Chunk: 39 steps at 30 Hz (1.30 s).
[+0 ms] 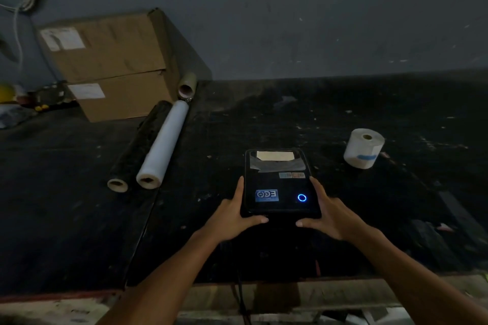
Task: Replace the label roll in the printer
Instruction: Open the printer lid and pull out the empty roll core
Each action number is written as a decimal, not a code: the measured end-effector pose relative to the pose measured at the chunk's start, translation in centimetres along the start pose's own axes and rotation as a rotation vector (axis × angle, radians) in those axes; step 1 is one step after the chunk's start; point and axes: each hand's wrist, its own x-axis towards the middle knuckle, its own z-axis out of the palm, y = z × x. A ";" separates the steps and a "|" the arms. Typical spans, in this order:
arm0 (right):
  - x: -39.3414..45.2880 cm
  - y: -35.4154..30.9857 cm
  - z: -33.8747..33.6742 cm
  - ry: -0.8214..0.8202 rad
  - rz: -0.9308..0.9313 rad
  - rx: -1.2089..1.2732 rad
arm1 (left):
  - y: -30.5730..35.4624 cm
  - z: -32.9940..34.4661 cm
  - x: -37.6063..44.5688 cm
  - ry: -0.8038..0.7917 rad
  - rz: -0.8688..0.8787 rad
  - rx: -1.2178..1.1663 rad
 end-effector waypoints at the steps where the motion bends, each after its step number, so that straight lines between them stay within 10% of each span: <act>1: -0.1 0.1 0.0 0.002 0.013 -0.007 | -0.1 0.1 0.1 -0.010 0.005 0.000; 23: 0.7 -0.4 -2.0 -0.067 0.078 -0.019 | 0.7 -0.6 1.2 -0.020 -0.071 0.056; 34: 0.1 -3.3 -2.4 0.363 -0.057 -0.040 | 4.7 -3.7 0.9 0.339 -0.232 0.247; 39: -0.3 -4.1 -1.0 0.484 -0.096 0.072 | 4.7 -3.0 -0.4 0.381 -0.039 0.226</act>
